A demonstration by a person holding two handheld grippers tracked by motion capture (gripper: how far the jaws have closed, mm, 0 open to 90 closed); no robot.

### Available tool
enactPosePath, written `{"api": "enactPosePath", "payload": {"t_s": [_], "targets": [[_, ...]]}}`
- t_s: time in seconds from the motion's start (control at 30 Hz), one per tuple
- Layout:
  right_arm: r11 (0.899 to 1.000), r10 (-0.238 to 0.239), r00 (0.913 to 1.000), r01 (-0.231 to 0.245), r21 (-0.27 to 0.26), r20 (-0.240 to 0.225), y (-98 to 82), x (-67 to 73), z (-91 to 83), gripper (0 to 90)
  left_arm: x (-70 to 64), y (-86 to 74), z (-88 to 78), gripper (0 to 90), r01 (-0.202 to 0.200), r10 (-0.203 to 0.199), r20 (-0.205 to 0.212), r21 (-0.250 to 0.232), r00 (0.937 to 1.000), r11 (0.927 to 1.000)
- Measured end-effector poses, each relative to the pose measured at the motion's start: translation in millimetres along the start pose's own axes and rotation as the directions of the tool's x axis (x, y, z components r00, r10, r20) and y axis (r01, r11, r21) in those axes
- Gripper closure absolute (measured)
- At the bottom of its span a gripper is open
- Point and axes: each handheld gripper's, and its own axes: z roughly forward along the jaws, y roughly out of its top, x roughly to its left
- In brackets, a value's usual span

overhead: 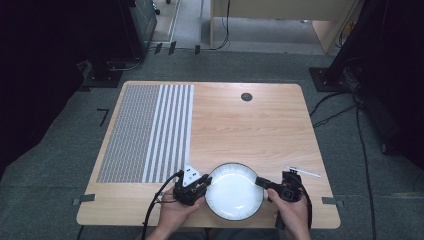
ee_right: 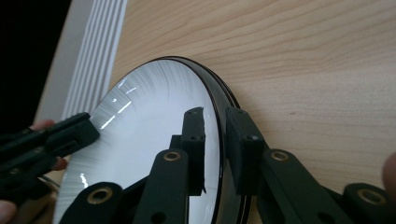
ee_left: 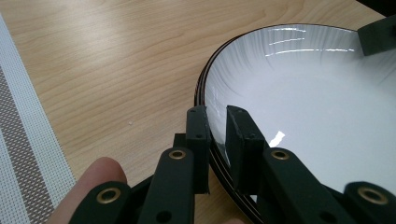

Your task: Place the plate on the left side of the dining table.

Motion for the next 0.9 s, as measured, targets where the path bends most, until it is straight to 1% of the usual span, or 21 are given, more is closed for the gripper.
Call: {"api": "enactPosePath", "payload": {"t_s": [0.03, 0.07, 0.1, 0.17, 0.27, 0.3, 0.4, 0.43, 0.5, 0.53, 0.57, 0.6, 0.67, 0.7, 0.73, 0.77, 0.8, 0.9], "targets": [[1.000, 0.020, 0.9997, -0.019, 0.006, -0.014, 0.5, -1.8, -0.3, 78.7, 1.0, 0.3, 0.1, 80.3, 0.003, -0.003, 0.007, -0.001, 1.0000, 1.0000], [1.000, 0.010, 0.9999, -0.010, 0.015, -0.013, 0.8, -1.6, -0.4, 78.2, 1.5, 0.4, 0.0, 80.1, 0.005, -0.005, 0.011, 0.000, 0.9999, 1.0000], [1.000, -0.003, 1.0000, 0.003, 0.026, -0.008, 0.9, -0.2, -0.4, 77.6, 2.4, 0.6, -0.2, 80.0, 0.009, -0.009, 0.018, 0.001, 0.9998, 1.0000], [0.997, -0.054, 0.9985, 0.053, 0.053, 0.010, 0.7, 4.3, -0.3, 74.9, 3.4, 1.0, -0.1, 79.4, 0.001, -0.002, 0.027, 0.006, 0.9996, 1.0000], [0.994, -0.076, 0.9971, 0.076, 0.078, 0.005, 1.0, 6.0, -1.3, 72.2, 4.6, 1.7, -0.3, 77.6, -0.006, 0.005, 0.043, 0.015, 0.9991, 0.9999], [0.994, -0.078, 0.9970, 0.077, 0.082, 0.000, 1.2, 5.7, -1.7, 72.3, 5.7, 2.1, -0.5, 75.6, -0.007, 0.006, 0.059, 0.024, 0.9982, 0.9997], [0.991, -0.074, 0.9971, 0.075, 0.108, -0.016, 1.5, 3.6, -1.7, 72.6, 7.9, 3.6, -1.5, 71.5, -0.004, -0.001, 0.087, 0.048, 0.9963, 0.9988], [0.991, -0.075, 0.9971, 0.076, 0.114, -0.017, 1.3, 3.5, -0.9, 72.9, 9.0, 4.3, -2.0, 70.3, 0.001, -0.008, 0.100, 0.064, 0.9950, 0.9979], [0.984, -0.100, 0.9950, 0.100, 0.145, -0.007, -1.5, 5.6, 4.3, 73.6, 12.0, 6.5, -5.9, 68.3, 0.013, -0.023, 0.120, 0.083, 0.9925, 0.9965], [0.984, -0.100, 0.9950, 0.100, 0.145, -0.007, -1.5, 5.6, 4.3, 73.6, 12.0, 6.5, -5.9, 67.8, 0.013, -0.023, 0.120, 0.083, 0.9925, 0.9965], [0.986, -0.104, 0.9946, 0.103, 0.134, 0.001, -1.9, 6.0, 4.9, 74.5, 14.3, 7.7, -8.3, 67.3, 0.026, -0.039, 0.137, 0.093, 0.9898, 0.9953], [0.986, -0.104, 0.9946, 0.103, 0.134, 0.001, -1.9, 6.0, 4.9, 74.5, 14.3, 7.7, -8.3, 67.2, 0.026, -0.039, 0.137, 0.093, 0.9898, 0.9953], [0.986, -0.103, 0.9946, 0.103, 0.129, -0.001, -1.7, 4.8, 5.2, 76.3, 16.7, 8.6, -10.6, 66.7, 0.043, -0.059, 0.154, 0.105, 0.9863, 0.9935], [0.987, -0.095, 0.9955, 0.094, 0.128, 0.004, -1.9, 4.0, 5.0, 78.5, 17.5, 8.9, -12.3, 66.2, 0.044, -0.065, 0.167, 0.123, 0.9838, 0.9914], [0.987, -0.095, 0.9955, 0.094, 0.128, 0.004, -1.9, 4.0, 5.0, 78.5, 17.5, 8.9, -12.3, 65.3, 0.044, -0.065, 0.167, 0.123, 0.9838, 0.9914], [0.987, -0.100, 0.9949, 0.098, 0.127, 0.012, -2.2, 4.3, 5.1, 80.6, 17.3, 9.0, -12.6, 64.1, 0.042, -0.065, 0.172, 0.132, 0.9829, 0.9903], [0.987, -0.100, 0.9949, 0.098, 0.127, 0.012, -2.2, 4.3, 5.1, 80.6, 17.1, 9.0, -12.7, 64.1, 0.040, -0.065, 0.175, 0.141, 0.9824, 0.9891], [0.986, -0.117, 0.9928, 0.113, 0.120, 0.028, -3.1, 5.2, 5.3, 84.0, 16.2, 8.6, -12.3, 61.2, 0.045, -0.078, 0.190, 0.172, 0.9787, 0.9841]]}}
